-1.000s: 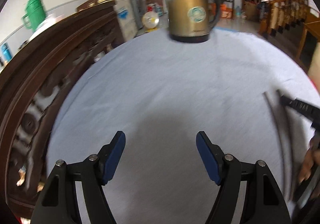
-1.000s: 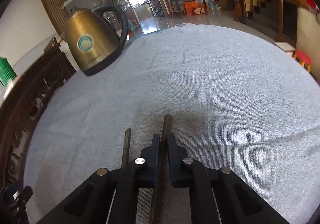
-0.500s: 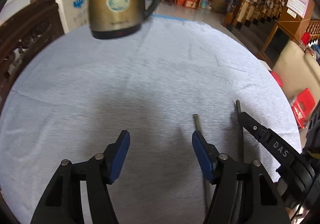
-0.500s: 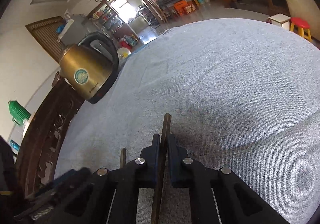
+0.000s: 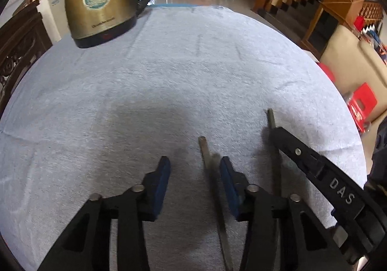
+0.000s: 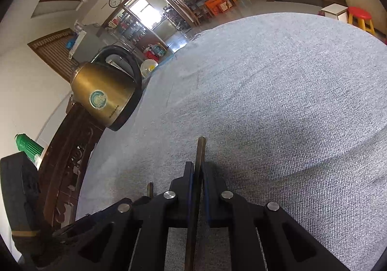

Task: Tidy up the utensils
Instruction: 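Close the left tool on the last chopstick while the right tool holds its own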

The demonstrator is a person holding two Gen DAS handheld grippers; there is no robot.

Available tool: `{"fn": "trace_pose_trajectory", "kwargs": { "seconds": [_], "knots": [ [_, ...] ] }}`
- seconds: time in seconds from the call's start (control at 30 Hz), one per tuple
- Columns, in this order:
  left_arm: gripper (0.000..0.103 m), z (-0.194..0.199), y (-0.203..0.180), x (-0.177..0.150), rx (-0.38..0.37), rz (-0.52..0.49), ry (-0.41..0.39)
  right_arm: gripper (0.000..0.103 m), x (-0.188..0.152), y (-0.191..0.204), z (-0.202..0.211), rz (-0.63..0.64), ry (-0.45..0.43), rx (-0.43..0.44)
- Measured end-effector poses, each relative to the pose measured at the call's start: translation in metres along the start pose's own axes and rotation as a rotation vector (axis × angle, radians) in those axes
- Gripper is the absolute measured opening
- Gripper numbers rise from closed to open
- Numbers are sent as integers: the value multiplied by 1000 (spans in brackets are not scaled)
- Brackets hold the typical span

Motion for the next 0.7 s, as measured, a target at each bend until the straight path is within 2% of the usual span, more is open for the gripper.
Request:
{"fn": "trace_pose_trajectory", "kwargs": {
  "seconds": [0.1,0.17,0.27,0.5,0.7],
  "knots": [
    [35,0,-4,0,14,-27,-8,9,0,-1,-1,-8,4,5],
    [24,-1,-4,-1,43,-53,-12,9,0,-2,0,-12,6,8],
    [10,-2,-7,1,41,-82,-17,9,0,-4,2,-15,8,13],
    [6,-2,7,1,72,-121,-1,8,-1,0,2,-4,17,28],
    [6,2,35,-8,102,-101,42,8,-15,22,-9,123,121,37]
  ]
}}
Point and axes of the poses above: each gripper's, at about its wrist camera, not at the fingertips, and z roughly against the way its jaws point, y to its left, x to its top, the point moved 10 cm from there along -z, roughly the way its jaws point, and after that the axes turned 5 degrees about x, right-handed, at the moved point
